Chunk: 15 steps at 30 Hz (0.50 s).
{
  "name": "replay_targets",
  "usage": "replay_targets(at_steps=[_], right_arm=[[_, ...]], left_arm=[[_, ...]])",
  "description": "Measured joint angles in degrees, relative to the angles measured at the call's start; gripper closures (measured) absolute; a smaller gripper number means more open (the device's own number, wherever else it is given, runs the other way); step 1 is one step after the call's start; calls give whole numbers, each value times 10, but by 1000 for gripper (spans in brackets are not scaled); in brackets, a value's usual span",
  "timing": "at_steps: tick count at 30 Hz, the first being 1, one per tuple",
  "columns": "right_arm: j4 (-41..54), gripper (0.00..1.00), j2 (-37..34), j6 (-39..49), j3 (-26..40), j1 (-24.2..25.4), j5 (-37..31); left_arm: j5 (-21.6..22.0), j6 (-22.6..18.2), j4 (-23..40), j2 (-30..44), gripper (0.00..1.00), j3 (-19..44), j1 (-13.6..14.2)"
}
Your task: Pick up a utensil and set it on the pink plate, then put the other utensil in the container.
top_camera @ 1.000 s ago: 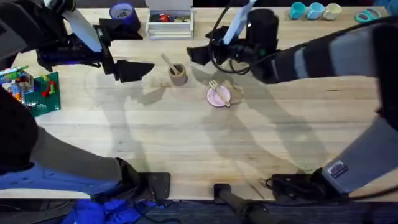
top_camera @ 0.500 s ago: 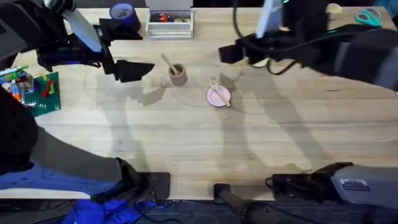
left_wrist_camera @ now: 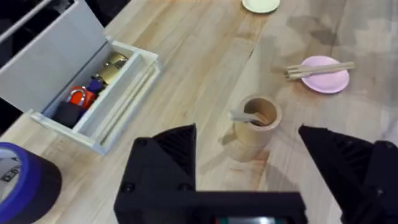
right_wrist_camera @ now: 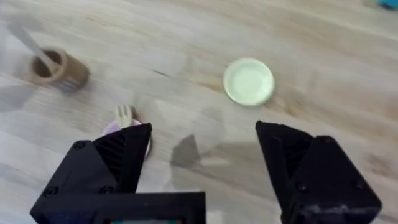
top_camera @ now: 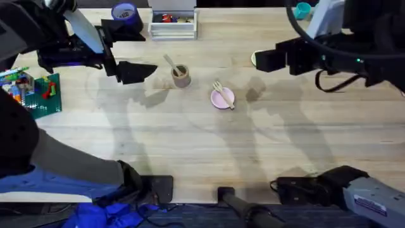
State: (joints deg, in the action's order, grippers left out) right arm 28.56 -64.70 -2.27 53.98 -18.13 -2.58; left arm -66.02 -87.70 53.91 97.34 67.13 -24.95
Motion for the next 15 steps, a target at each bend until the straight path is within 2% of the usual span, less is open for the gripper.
replay_targets(at_steps=[10, 13, 15], right_arm=[[18, 5, 5, -16, 0, 0, -26], [18, 5, 5, -19, 0, 0, -26], [18, 5, 5, -20, 0, 0, -26]], left_arm=[[0, 6, 18, -1, 4, 0, 0], [1, 32, 9, -17, 4, 0, 0], [1, 70, -4, -43, 4, 0, 0]])
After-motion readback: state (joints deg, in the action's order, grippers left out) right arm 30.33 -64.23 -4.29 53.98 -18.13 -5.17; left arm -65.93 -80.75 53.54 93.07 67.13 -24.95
